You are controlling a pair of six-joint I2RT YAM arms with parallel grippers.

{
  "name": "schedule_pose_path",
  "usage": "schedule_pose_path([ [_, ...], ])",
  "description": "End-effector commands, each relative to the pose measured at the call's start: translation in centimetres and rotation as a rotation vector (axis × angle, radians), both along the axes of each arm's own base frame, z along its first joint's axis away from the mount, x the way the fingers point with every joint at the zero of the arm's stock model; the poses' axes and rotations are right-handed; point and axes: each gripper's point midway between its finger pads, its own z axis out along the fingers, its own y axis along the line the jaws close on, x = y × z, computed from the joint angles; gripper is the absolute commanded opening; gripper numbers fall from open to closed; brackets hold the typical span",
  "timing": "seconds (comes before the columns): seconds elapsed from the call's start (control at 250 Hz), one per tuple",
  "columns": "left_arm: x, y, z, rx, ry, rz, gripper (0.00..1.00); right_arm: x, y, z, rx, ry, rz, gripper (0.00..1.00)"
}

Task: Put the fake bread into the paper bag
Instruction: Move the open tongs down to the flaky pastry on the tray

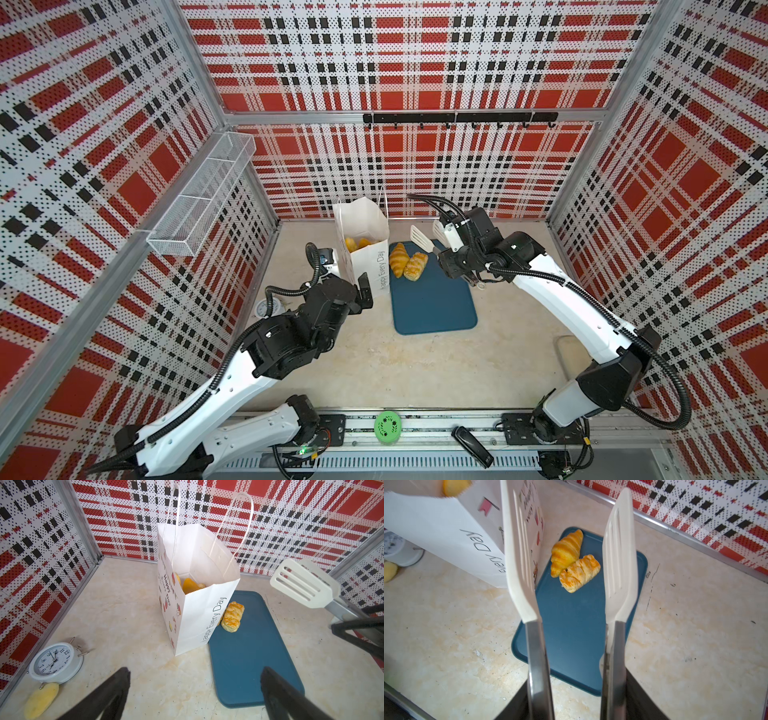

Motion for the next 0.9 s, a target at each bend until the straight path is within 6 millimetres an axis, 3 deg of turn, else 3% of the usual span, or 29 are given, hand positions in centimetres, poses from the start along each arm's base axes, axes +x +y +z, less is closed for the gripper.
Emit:
schedule_pose_path([
  [0.0, -0.1, 0.3, 0.2, -0.025, -0.023, 0.039, 1.00, 0.2, -1.0, 0.2, 0.026, -0.027, -0.058, 0.57],
  [0.196, -0.5, -0.7, -1.3, -0.032, 0.001, 0.026, 0.99, -0.1, -1.8, -4.6, -0.016, 0.060, -0.099, 0.56],
  [0.424, -1.0, -1.3, -4.0, -0.035, 0.057, 0.023, 0.99, -0.2, -1.1, -9.5, -0.035, 0.168, -0.109, 0.57],
  [0.896, -1.9, -3.5, -9.2, -0.030, 0.184, -0.013, 0.99, 1.2, 1.7, -13.6, 0.029, 0.270, -0.130, 0.60],
])
